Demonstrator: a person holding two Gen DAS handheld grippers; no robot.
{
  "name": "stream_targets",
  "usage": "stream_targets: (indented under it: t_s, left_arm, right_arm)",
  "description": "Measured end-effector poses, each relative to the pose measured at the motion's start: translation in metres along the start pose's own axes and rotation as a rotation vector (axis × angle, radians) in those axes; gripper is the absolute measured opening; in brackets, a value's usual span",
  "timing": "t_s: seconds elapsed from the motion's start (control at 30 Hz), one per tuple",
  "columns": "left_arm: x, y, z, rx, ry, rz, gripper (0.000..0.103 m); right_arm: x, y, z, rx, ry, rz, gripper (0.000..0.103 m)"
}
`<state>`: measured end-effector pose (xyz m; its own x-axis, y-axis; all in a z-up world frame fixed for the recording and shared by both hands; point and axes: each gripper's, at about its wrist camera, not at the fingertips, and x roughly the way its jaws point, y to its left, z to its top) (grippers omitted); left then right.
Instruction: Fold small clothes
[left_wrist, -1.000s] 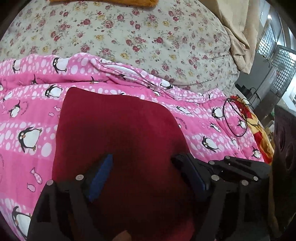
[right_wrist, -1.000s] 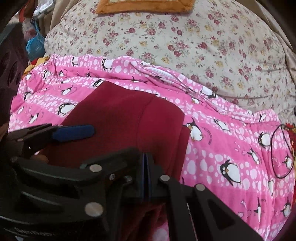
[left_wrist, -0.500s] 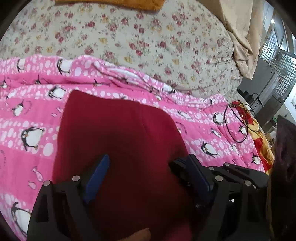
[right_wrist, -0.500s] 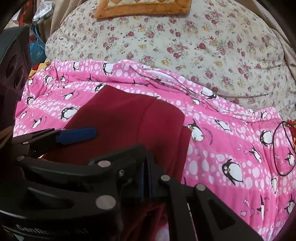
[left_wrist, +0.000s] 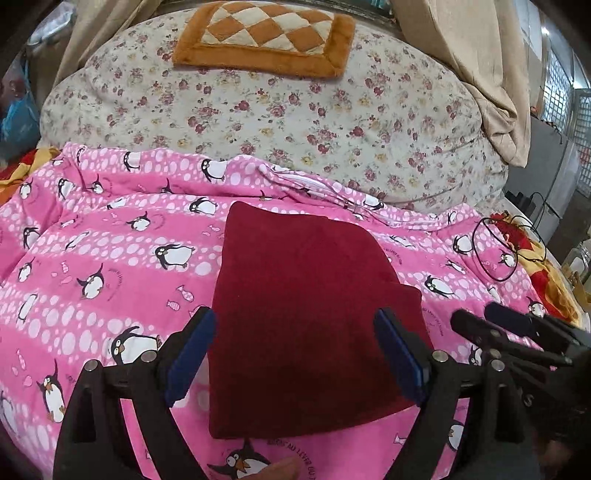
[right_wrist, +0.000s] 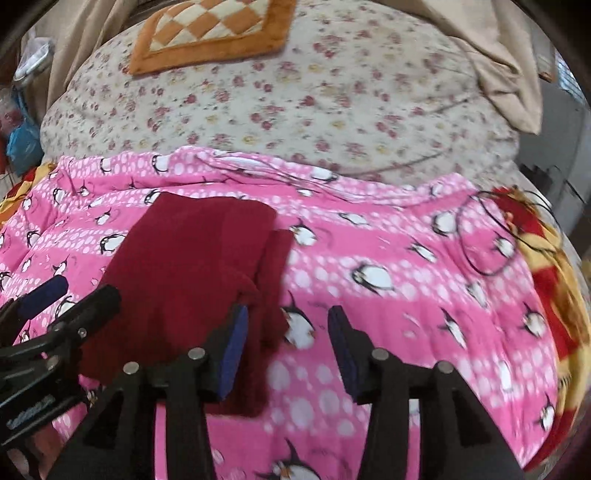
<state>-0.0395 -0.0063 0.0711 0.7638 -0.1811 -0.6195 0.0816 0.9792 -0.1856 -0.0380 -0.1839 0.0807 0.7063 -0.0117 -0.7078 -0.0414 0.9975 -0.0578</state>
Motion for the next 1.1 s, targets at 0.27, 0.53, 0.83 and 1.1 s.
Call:
stream_targets:
  t_s: [0.27,0.53,0.83,1.1]
  left_arm:
    - [0.003,0.003,-0.001,-0.014,0.021,-0.014,0.067]
    - [0.01,-0.003,-0.002,0.013,0.035,-0.013,0.067]
    - [0.012,-0.004,-0.004,0.009,0.04,-0.013,0.067]
    - [0.011,-0.004,-0.004,0.01,0.041,-0.016,0.067]
  right_arm:
    - [0.002,-0.007,-0.012,0.018,-0.003,0.031,0.051]
    - [0.006,-0.005,-0.011,0.01,0.007,0.052,0.051]
    - [0.001,-0.007,-0.01,0.016,0.003,0.062,0.051]
    - [0.003,-0.007,-0.012,0.013,0.007,0.06,0.051]
